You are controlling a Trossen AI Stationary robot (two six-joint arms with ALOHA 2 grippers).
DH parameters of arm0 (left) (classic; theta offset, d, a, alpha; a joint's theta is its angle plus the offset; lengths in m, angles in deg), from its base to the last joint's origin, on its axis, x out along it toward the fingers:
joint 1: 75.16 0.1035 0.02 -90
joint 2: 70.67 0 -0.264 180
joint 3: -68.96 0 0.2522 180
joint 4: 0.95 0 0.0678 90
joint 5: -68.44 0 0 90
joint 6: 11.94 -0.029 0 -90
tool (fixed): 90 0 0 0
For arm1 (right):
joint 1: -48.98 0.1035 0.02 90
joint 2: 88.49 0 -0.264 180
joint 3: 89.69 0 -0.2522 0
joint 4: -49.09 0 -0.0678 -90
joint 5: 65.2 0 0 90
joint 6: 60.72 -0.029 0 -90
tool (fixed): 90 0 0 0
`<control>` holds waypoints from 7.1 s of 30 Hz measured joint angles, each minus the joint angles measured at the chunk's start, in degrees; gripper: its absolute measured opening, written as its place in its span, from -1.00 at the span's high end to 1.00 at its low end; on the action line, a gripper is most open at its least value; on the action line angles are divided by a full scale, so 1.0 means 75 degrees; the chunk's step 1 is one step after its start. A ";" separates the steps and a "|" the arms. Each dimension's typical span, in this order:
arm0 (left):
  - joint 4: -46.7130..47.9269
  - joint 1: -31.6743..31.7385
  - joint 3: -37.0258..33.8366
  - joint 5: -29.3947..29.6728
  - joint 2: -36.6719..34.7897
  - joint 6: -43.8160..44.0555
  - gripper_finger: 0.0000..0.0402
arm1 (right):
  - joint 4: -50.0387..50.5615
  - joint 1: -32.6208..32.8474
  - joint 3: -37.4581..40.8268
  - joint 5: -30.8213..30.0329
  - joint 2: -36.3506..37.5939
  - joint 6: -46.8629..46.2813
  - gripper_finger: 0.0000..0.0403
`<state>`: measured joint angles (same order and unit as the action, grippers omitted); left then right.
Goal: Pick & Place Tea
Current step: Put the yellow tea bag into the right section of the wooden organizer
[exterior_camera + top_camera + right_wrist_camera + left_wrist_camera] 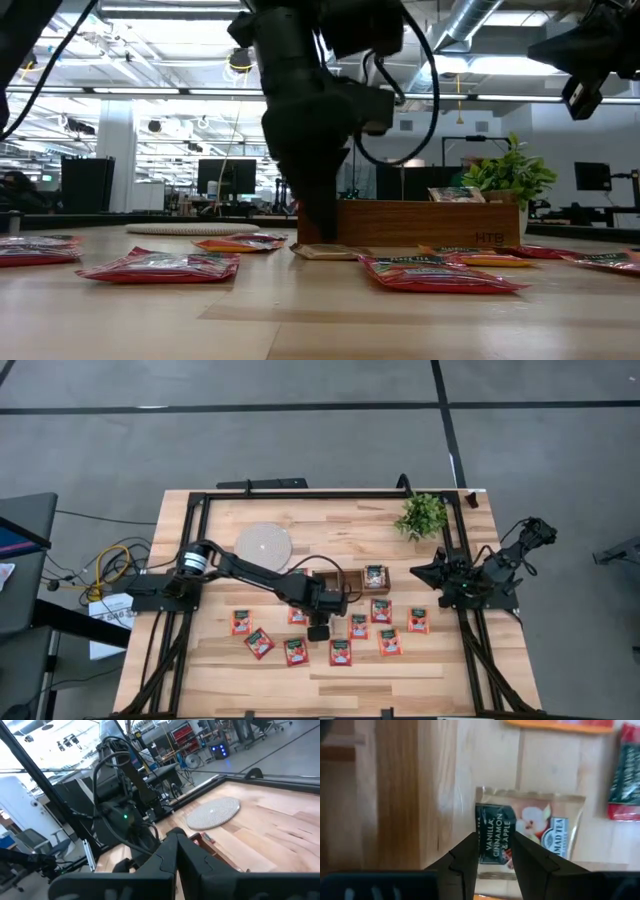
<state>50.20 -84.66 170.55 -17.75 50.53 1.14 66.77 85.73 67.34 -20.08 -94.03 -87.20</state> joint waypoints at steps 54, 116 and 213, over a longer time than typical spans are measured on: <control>0.1133 -0.0195 0.1276 -0.0358 0.0318 0.0410 0.64 | -0.0011 0.0000 0.0000 0.0407 0.0000 -0.0009 1.00; 0.0735 -0.0682 0.0822 0.0879 -0.1309 0.1050 1.00 | -0.0065 0.0000 -0.0003 0.0812 -0.0015 -0.0467 1.00; -0.0720 0.0673 0.2157 0.3125 -0.1258 -0.3434 1.00 | -0.0877 -0.4476 -0.3456 0.4037 -0.6906 0.0452 0.89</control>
<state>44.80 -79.61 186.73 5.69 41.09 -24.61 60.20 52.16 41.42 10.20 -145.83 -83.80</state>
